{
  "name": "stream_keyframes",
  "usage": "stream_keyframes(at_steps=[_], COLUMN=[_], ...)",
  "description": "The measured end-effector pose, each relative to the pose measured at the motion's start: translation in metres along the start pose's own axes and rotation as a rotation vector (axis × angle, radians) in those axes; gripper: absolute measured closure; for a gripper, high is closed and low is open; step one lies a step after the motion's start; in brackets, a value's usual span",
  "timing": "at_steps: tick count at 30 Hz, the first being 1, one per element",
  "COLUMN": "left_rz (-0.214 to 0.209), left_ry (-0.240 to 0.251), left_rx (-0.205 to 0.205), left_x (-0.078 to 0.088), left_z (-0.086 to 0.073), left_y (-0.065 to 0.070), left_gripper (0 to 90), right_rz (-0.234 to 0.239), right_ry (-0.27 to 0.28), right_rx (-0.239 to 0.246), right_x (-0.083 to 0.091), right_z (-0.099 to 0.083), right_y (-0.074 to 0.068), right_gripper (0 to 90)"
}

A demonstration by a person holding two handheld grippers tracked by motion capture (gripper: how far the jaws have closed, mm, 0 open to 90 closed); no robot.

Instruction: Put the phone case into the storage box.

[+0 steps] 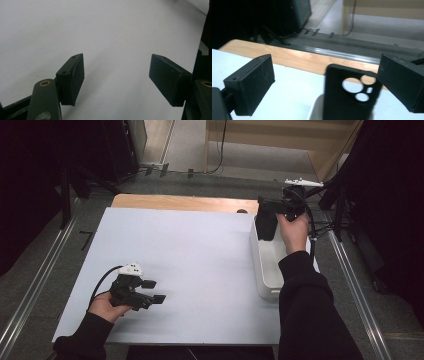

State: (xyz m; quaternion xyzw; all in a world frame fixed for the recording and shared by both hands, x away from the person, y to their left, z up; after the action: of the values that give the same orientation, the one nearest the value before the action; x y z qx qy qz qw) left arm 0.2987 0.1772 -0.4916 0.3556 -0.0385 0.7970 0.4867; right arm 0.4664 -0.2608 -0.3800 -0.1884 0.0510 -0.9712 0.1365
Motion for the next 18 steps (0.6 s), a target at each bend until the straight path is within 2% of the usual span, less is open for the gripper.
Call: stream_keyframes(at_steps=[4,9,12,18], left_rz=[-0.001,-0.004,-0.005,-0.004], left_ry=[0.001,0.006,0.007,0.008], left_rx=[-0.002,0.005,0.005,0.009], left_x=[0.000,0.000,0.000,0.000], left_z=[0.001,0.001,0.001,0.001], left_y=[-0.001,-0.002,-0.001,-0.002], left_gripper=[28.7,28.7,28.7,28.7], right_rz=[0.041,0.051,0.080,0.069], right_ry=[0.006,0.001,0.011,0.008], right_rx=[0.004,0.012,0.010,0.026], right_x=[0.006,0.013,0.017,0.026], right_z=[-0.002,-0.007,-0.010,-0.018], right_y=[-0.009,-0.019,-0.024,-0.027], right_gripper=[0.0,0.0,0.0,0.3])
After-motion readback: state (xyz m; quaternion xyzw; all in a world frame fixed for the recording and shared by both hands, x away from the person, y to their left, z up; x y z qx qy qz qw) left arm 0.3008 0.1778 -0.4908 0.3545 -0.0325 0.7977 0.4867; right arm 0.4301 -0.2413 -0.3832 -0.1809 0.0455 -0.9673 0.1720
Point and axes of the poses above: each handheld gripper's, and its own axes: x roughly backward along the jaws, z roughly out of its top, y roughly to its right, the point moved 4 cm from there along -x, roughly forward along the jaws, and after that the axes turned 8 degrees about y, right-handed, at the moved point
